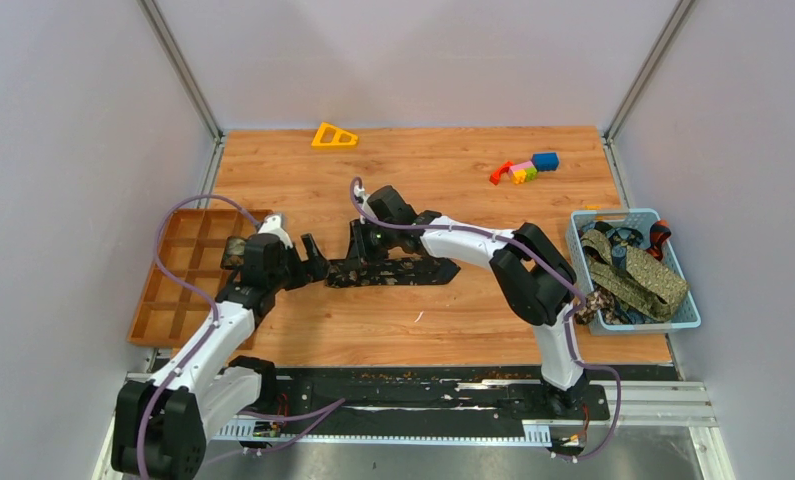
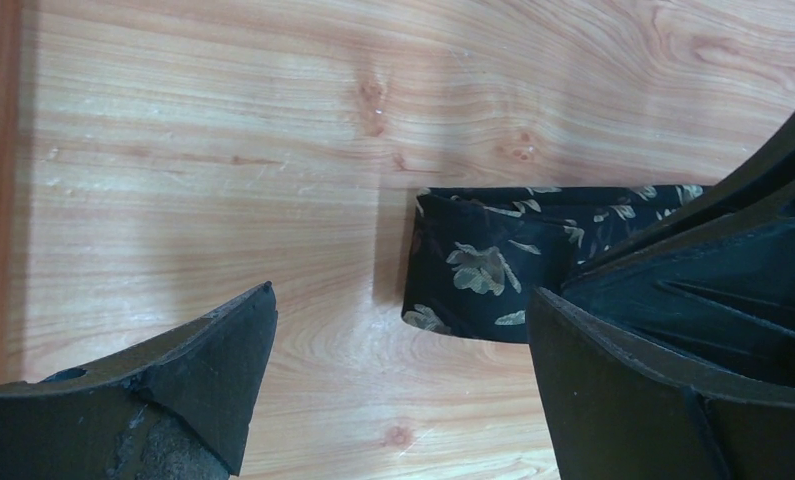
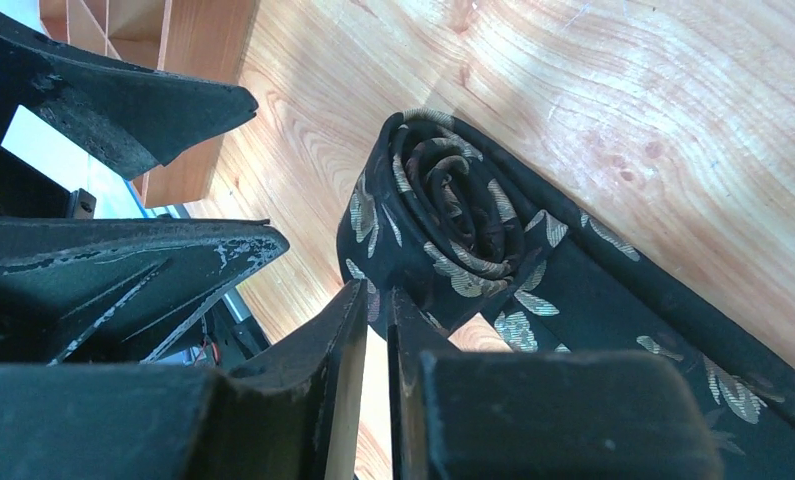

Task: Roll the ties
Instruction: Roll the tie at the center of the board.

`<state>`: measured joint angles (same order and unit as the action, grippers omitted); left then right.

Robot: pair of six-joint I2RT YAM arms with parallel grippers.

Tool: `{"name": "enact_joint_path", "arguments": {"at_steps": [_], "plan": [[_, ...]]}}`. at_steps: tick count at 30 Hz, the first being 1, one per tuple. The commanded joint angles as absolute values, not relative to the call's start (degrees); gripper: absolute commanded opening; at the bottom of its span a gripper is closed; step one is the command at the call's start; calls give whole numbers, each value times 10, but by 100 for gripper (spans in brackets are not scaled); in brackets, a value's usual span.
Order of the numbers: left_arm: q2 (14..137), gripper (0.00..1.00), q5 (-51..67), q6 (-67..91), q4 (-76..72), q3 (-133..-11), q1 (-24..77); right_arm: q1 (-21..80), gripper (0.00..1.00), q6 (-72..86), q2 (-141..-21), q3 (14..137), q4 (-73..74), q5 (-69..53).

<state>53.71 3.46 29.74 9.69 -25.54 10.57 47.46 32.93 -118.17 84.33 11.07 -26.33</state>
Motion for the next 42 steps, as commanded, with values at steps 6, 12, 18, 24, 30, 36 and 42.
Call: {"name": "enact_joint_path", "arguments": {"at_steps": [6, 12, 18, 24, 30, 36, 42], "plan": [[584, 99, 107, 293, 25, -257, 101, 477, 12, 316, -1188, 854, 118, -227], [620, 98, 123, 293, 6, -257, 101, 475, 11, 312, -1187, 845, 119, -220], [644, 97, 151, 293, -23, -252, 101, 468, 10, 312, -1186, 832, 114, -217], [658, 97, 162, 290, -40, -254, 101, 465, 9, 313, -1193, 827, 112, -216], [681, 97, 179, 287, -51, -258, 101, 460, 8, 313, -1192, 816, 109, -214], [719, 93, 209, 292, -82, -259, 101, 452, 7, 314, -1190, 806, 106, -214], [755, 90, 233, 300, -114, -259, 101, 447, 7, 313, -1191, 800, 104, -215]]}}
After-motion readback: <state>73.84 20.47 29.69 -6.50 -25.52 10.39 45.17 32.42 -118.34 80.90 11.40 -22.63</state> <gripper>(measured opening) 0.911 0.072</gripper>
